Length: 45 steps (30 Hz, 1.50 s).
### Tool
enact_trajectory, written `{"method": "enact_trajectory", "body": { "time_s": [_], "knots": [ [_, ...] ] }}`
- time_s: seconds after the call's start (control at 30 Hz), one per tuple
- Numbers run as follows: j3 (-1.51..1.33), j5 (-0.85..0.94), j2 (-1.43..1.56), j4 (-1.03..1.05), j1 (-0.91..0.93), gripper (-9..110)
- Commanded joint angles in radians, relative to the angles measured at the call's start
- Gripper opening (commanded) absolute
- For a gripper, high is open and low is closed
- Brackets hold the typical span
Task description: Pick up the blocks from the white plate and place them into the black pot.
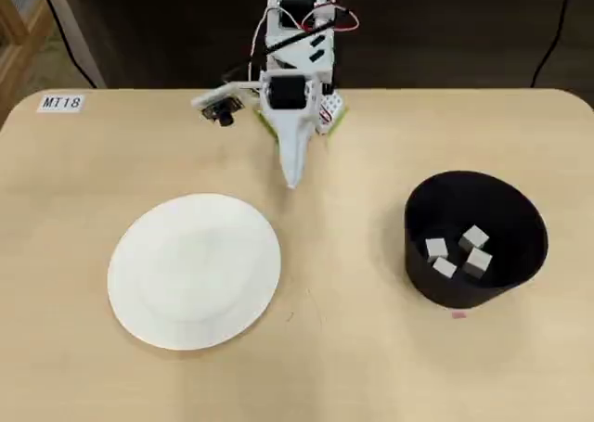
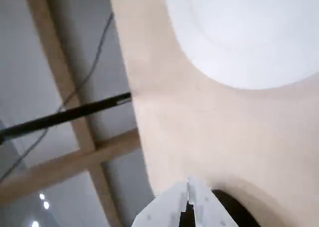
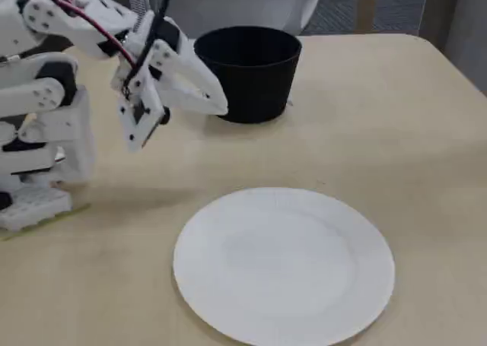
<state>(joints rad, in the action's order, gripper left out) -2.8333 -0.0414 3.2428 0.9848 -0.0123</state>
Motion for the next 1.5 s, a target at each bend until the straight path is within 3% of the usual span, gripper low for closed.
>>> {"method": "enact_trajectory", "body": {
  "time_s": [0.0, 0.3, 1.47],
  "knots": [
    [-0.026, 0.052, 0.011, 0.014, -0.017, -2],
    [-0.155, 0.152, 0.011, 0.009, -0.006, -2],
    [-0.166, 0.141, 0.011, 0.015, 0.003, -2]
  ]
}}
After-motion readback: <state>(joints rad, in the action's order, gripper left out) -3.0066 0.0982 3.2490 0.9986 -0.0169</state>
